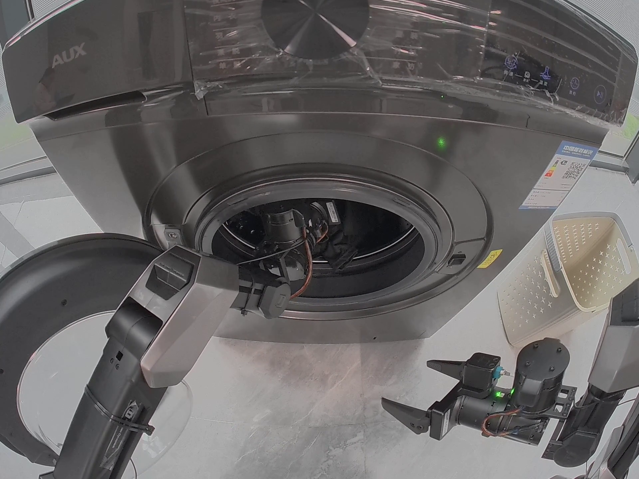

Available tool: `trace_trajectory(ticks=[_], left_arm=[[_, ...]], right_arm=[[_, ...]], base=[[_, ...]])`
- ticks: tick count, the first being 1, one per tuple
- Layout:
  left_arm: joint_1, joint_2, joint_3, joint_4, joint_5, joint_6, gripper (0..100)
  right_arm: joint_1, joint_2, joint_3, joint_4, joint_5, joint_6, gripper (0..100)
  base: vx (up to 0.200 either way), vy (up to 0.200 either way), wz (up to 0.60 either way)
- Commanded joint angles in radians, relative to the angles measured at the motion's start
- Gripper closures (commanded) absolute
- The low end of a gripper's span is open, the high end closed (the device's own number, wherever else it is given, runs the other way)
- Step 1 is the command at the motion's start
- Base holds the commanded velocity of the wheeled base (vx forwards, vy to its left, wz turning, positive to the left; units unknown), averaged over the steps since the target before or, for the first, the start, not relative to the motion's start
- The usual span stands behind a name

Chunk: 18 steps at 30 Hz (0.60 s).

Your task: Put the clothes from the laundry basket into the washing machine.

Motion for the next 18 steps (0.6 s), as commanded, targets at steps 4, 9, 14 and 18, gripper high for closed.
trace_trajectory(ticks=[4, 9, 14, 18], left_arm=[[-0.014, -0.016, 0.065, 0.000, 0.001, 0.003, 0], [-0.049, -0.148, 0.255, 0.058, -0.030, -0.004, 0], [-0.064, -0.198, 0.392, 0.089, -0.129, -0.001, 0], [-0.054, -0.157, 0.389, 0.098, -0.136, 0.007, 0]], right_arm=[[-0.001, 0.000, 0.002, 0.000, 0.000, 0.000, 0], [0.002, 0.003, -0.003, 0.000, 0.000, 0.000, 0], [0.002, 0.003, -0.003, 0.000, 0.000, 0.000, 0], [0.002, 0.003, -0.003, 0.000, 0.000, 0.000, 0]], base=[[0.000, 0.000, 0.00], [0.000, 0.000, 0.00], [0.000, 0.000, 0.00], [0.000, 0.000, 0.00]])
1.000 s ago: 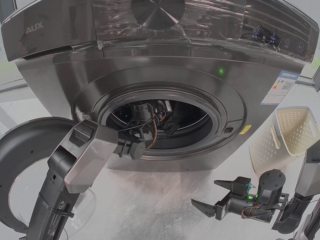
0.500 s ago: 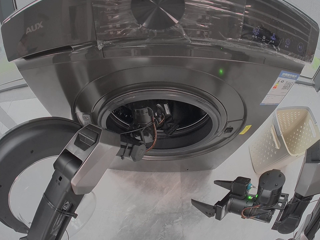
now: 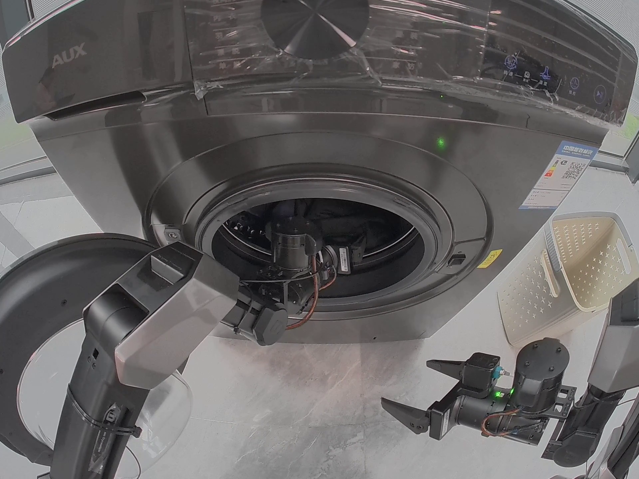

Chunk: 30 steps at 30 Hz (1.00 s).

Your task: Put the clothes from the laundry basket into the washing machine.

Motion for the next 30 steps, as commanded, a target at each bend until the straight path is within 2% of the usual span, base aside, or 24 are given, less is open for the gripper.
trace_trajectory(ticks=[1, 2, 4, 8, 12, 15, 20, 28, 29, 30], left_arm=[[-0.002, -0.012, 0.028, 0.015, -0.024, 0.008, 0], [0.000, -0.003, 0.022, 0.015, -0.022, 0.014, 100], [0.004, 0.009, 0.012, 0.019, -0.022, 0.025, 100], [0.007, 0.055, -0.082, 0.019, -0.008, 0.026, 100], [0.021, 0.109, -0.232, 0.024, 0.073, 0.028, 100], [0.035, 0.136, -0.323, 0.024, 0.102, 0.025, 100], [0.055, 0.172, -0.413, 0.013, 0.108, 0.023, 100], [0.055, 0.175, -0.413, 0.018, 0.108, 0.023, 100], [0.052, 0.173, -0.413, 0.021, 0.108, 0.023, 0], [0.050, 0.173, -0.413, 0.021, 0.108, 0.023, 0]], right_arm=[[0.001, 0.002, -0.001, 0.000, 0.000, 0.000, 0], [-0.001, 0.002, -0.001, 0.000, 0.000, 0.000, 0], [-0.001, 0.002, -0.001, 0.000, 0.000, 0.000, 0], [0.001, 0.000, -0.002, 0.000, 0.000, 0.000, 0], [-0.001, -0.004, -0.004, 0.000, 0.002, 0.000, 0], [-0.002, -0.006, -0.007, 0.000, 0.002, 0.000, 0], [-0.001, 0.000, -0.007, 0.000, 0.000, 0.000, 0], [-0.002, -0.001, -0.007, 0.000, 0.000, 0.000, 0], [-0.004, -0.003, -0.007, 0.000, 0.002, 0.000, 0], [-0.004, -0.003, -0.007, 0.000, 0.002, 0.000, 0]], base=[[0.000, 0.000, 0.00], [0.000, 0.000, 0.00], [0.000, 0.000, 0.00], [0.000, 0.000, 0.00], [0.000, 0.000, 0.00], [0.000, 0.000, 0.00], [0.000, 0.000, 0.00], [0.000, 0.000, 0.00], [0.000, 0.000, 0.00], [0.000, 0.000, 0.00]])
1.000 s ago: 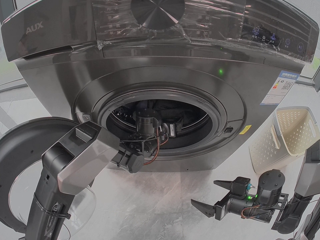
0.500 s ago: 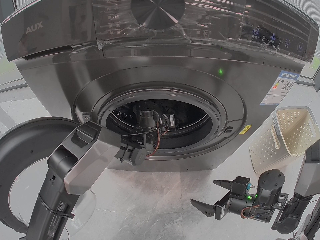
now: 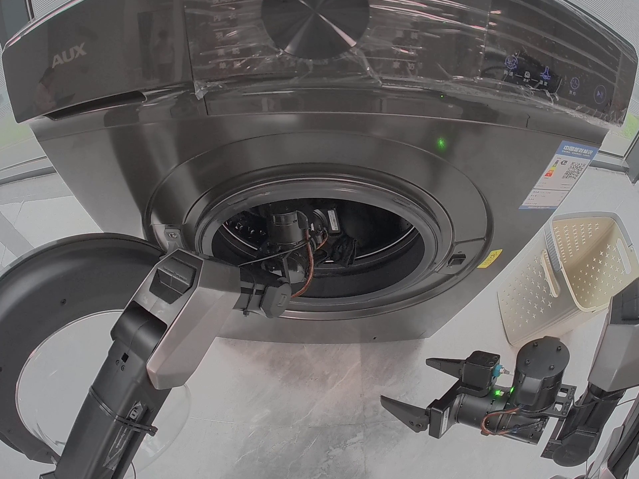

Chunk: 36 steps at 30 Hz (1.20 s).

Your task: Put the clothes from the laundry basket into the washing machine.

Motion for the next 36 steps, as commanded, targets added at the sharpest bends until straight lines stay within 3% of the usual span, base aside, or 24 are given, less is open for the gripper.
trace_trajectory(ticks=[1, 4, 8, 11, 13, 16, 22, 28, 31, 36], left_arm=[[-0.008, 0.007, -0.004, 0.002, 0.001, -0.001, 0], [-0.019, -0.013, -0.004, -0.003, 0.001, -0.004, 0], [-0.061, -0.163, 0.200, -0.006, 0.014, 0.007, 0], [-0.087, -0.265, 0.352, -0.010, 0.002, 0.035, 0], [-0.114, -0.343, 0.490, -0.036, 0.001, 0.078, 0], [-0.136, -0.424, 0.648, -0.104, -0.001, 0.107, 0], [-0.163, -0.533, 0.915, -0.208, -0.009, 0.113, 0], [-0.228, -0.648, 1.171, -0.285, -0.091, 0.133, 0], [-0.255, -0.714, 1.268, -0.343, -0.099, 0.128, 0], [-0.298, -0.851, 1.495, -0.342, -0.136, 0.125, 0]], right_arm=[[-0.003, -0.003, 0.000, 0.000, 0.000, 0.000, 0], [-0.003, -0.006, 0.000, 0.000, 0.000, 0.000, 0], [-0.003, -0.006, 0.003, 0.000, 0.000, 0.000, 0], [-0.001, -0.006, 0.003, 0.000, 0.000, 0.000, 0], [-0.001, -0.009, 0.003, 0.000, 0.000, 0.000, 0], [0.000, -0.015, 0.005, 0.000, 0.000, -0.002, 0], [0.000, -0.032, 0.011, 0.000, -0.001, -0.002, 0], [0.004, -0.029, 0.015, 0.000, -0.003, 0.000, 0], [0.005, -0.047, 0.037, 0.000, -0.004, 0.000, 0], [0.030, -0.130, 0.095, 0.000, -0.009, 0.004, 0]], base=[[0.000, 0.000, 0.00], [0.000, 0.000, 0.00], [0.000, 0.000, 0.00], [0.000, 0.000, 0.00], [0.000, 0.000, 0.00], [0.000, 0.000, 0.00], [0.000, 0.000, 0.00], [0.000, 0.000, 0.00], [0.000, 0.000, 0.00], [0.000, 0.000, 0.00]])
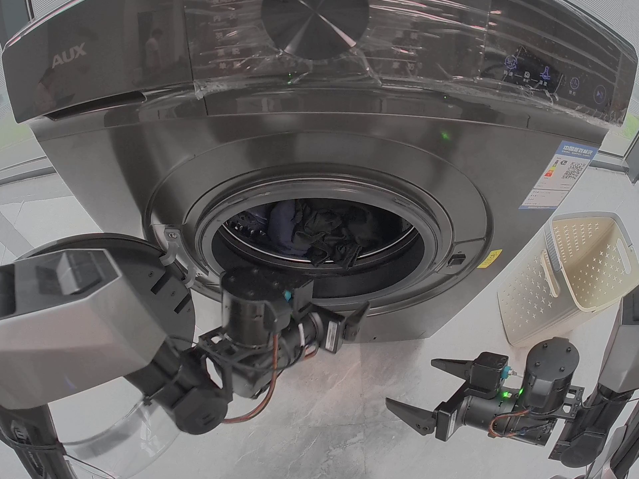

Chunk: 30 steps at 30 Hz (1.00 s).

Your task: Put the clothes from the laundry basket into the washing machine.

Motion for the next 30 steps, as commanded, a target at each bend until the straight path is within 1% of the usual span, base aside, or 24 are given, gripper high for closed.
trace_trajectory(ticks=[1, 3, 4, 5, 8, 9, 10, 11, 12, 16, 17, 18, 19, 20, 21, 23, 25, 26, 28, 30], left_arm=[[-0.097, -0.264, 0.310, -0.066, -0.049, 0.006, 0], [-0.111, -0.294, 0.342, -0.078, -0.043, 0.003, 0], [-0.117, -0.349, 0.389, -0.097, -0.043, 0.003, 0], [-0.117, -0.349, 0.389, -0.097, -0.043, 0.003, 0], [-0.115, -0.455, 0.474, -0.112, -0.043, 0.003, 0], [-0.115, -0.479, 0.494, -0.110, -0.043, 0.003, 0], [-0.114, -0.513, 0.524, -0.107, -0.043, 0.003, 0], [-0.114, -0.513, 0.524, -0.107, -0.043, 0.003, 0], [-0.111, -0.553, 0.575, -0.110, -0.043, 0.003, 0], [-0.102, -0.666, 0.656, -0.104, -0.015, 0.003, 0], [-0.100, -0.709, 0.675, -0.101, -0.014, 0.000, 0], [-0.100, -0.714, 0.676, -0.100, -0.014, 0.000, 0], [-0.100, -0.771, 0.702, -0.092, -0.011, -0.008, 0], [-0.098, -0.789, 0.712, -0.087, -0.011, -0.010, 0], [-0.088, -0.838, 0.735, -0.069, -0.006, -0.008, 0], [-0.057, -0.896, 0.750, -0.040, 0.006, 0.000, 0], [-0.032, -0.955, 0.745, 0.006, 0.012, 0.004, 0], [-0.016, -1.002, 0.738, 0.058, 0.012, 0.006, 0], [0.006, -1.081, 0.719, 0.160, 0.011, 0.006, 0], [0.015, -1.146, 0.704, 0.250, 0.009, 0.006, 0]], right_arm=[[0.024, -0.122, 0.071, 0.003, -0.022, 0.006, 0], [0.025, -0.160, 0.071, 0.004, -0.051, 0.010, 0], [0.024, -0.218, 0.071, 0.004, -0.088, 0.029, 0], [0.024, -0.218, 0.071, 0.004, -0.088, 0.029, 0], [0.012, -0.315, 0.071, 0.035, -0.108, 0.038, 0], [0.005, -0.332, 0.071, 0.047, -0.119, 0.038, 0], [-0.010, -0.362, 0.071, 0.070, -0.142, 0.039, 0], [-0.010, -0.362, 0.071, 0.070, -0.142, 0.039, 0], [-0.044, -0.411, 0.071, 0.113, -0.166, 0.039, 0], [-0.094, -0.511, 0.071, 0.219, -0.174, 0.039, 0], [-0.110, -0.536, 0.071, 0.239, -0.176, 0.038, 0], [-0.113, -0.539, 0.071, 0.242, -0.176, 0.038, 0], [-0.137, -0.571, 0.071, 0.266, -0.176, 0.038, 0], [-0.146, -0.583, 0.071, 0.276, -0.176, 0.036, 0], [-0.163, -0.620, 0.071, 0.303, -0.176, 0.032, 0], [-0.174, -0.663, 0.071, 0.335, -0.177, 0.029, 0], [-0.179, -0.697, 0.071, 0.363, -0.189, 0.029, 0], [-0.183, -0.720, 0.071, 0.381, -0.215, 0.030, 0], [-0.205, -0.752, 0.071, 0.404, -0.246, 0.038, 0], [-0.228, -0.787, 0.071, 0.431, -0.255, 0.039, 0]], base=[[0.000, 0.000, 0.00], [0.000, 0.000, 0.00], [0.000, 0.000, 0.00], [0.000, 0.000, 0.00], [0.000, 0.000, 0.00], [0.000, 0.000, 0.00], [0.000, 0.000, 0.00], [0.000, 0.000, 0.00], [0.000, 0.000, 0.00], [0.000, 0.000, 0.00], [-0.200, 0.000, 0.00], [-0.200, 0.000, 0.00], [-0.200, 0.000, 0.00], [-0.200, 0.000, 0.00], [-0.200, 0.000, 0.00], [-0.200, 0.000, 0.00], [-0.200, 0.000, 0.00], [-0.200, 0.000, 0.00], [-0.200, 0.000, 0.00], [-0.200, 0.000, 0.00]])
